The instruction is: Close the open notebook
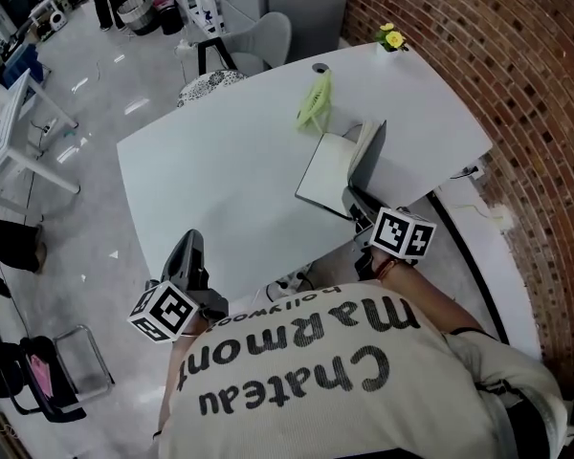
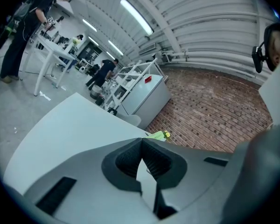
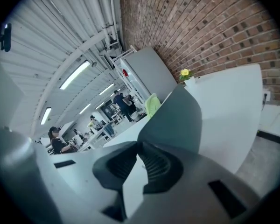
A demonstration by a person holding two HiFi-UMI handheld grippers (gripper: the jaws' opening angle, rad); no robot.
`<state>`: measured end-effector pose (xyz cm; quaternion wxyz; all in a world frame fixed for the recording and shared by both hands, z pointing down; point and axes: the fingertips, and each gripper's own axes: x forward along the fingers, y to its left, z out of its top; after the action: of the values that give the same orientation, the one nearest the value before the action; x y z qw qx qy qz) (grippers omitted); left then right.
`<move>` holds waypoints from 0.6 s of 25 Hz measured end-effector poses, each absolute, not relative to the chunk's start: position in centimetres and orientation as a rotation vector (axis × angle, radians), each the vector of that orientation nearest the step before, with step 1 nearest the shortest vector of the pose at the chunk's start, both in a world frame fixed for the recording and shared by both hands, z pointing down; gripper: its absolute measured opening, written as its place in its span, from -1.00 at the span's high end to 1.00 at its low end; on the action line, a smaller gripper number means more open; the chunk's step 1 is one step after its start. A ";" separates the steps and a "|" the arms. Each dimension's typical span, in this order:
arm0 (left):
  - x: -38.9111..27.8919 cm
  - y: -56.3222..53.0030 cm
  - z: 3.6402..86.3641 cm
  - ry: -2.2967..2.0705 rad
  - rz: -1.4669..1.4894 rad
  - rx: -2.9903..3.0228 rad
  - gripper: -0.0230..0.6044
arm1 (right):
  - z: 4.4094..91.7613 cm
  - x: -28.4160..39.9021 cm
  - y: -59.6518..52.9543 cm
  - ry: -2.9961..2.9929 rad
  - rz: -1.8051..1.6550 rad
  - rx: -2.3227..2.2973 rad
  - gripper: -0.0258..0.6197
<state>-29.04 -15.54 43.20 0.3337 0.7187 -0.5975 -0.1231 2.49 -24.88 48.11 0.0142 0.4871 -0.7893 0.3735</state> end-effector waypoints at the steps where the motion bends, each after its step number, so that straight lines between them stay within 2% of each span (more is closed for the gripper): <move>1: -29.1 -15.5 43.2 -1.565 -0.322 1.872 0.92 | 48.2 2.4 -25.0 -2.458 1.167 1.510 0.80; 15: -30.9 -15.0 43.0 -1.631 -0.346 1.834 0.92 | 49.6 0.2 -26.1 -2.457 1.196 1.424 0.79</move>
<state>-30.95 -15.01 43.00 0.3255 0.6997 -0.6221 -0.1321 0.24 -26.11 49.55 0.0302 0.4619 -0.7970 0.3881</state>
